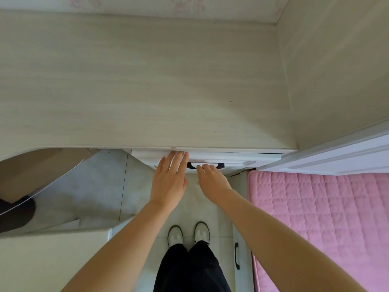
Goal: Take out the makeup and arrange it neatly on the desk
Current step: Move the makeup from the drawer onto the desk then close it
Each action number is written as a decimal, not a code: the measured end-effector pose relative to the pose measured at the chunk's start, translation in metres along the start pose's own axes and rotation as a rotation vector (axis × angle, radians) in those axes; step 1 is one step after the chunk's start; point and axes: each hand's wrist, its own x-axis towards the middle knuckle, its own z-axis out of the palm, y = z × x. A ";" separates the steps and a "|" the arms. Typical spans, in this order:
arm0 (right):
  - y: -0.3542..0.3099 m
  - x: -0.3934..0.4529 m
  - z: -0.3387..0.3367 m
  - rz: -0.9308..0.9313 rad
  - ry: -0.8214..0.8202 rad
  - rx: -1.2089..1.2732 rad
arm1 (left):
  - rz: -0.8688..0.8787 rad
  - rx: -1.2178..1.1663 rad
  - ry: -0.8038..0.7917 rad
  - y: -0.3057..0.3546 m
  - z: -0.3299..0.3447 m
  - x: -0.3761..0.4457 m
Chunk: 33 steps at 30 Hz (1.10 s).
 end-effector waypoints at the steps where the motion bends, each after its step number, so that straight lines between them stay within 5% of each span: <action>1: 0.000 0.000 0.001 0.008 0.003 0.013 | 0.006 -0.005 0.006 0.000 0.001 0.002; 13: -0.005 -0.021 0.014 -0.007 0.024 0.054 | -0.015 0.020 0.113 0.005 0.010 -0.007; 22: -0.012 -0.044 0.023 -0.051 -0.007 0.027 | 0.010 0.050 -0.115 -0.023 0.005 -0.006; 28: -0.022 -0.065 0.024 -0.040 -0.010 0.073 | 0.029 0.040 0.010 -0.018 0.005 -0.021; 33: -0.021 -0.092 0.013 -0.070 0.151 0.186 | 0.010 0.015 -0.017 -0.014 0.003 -0.030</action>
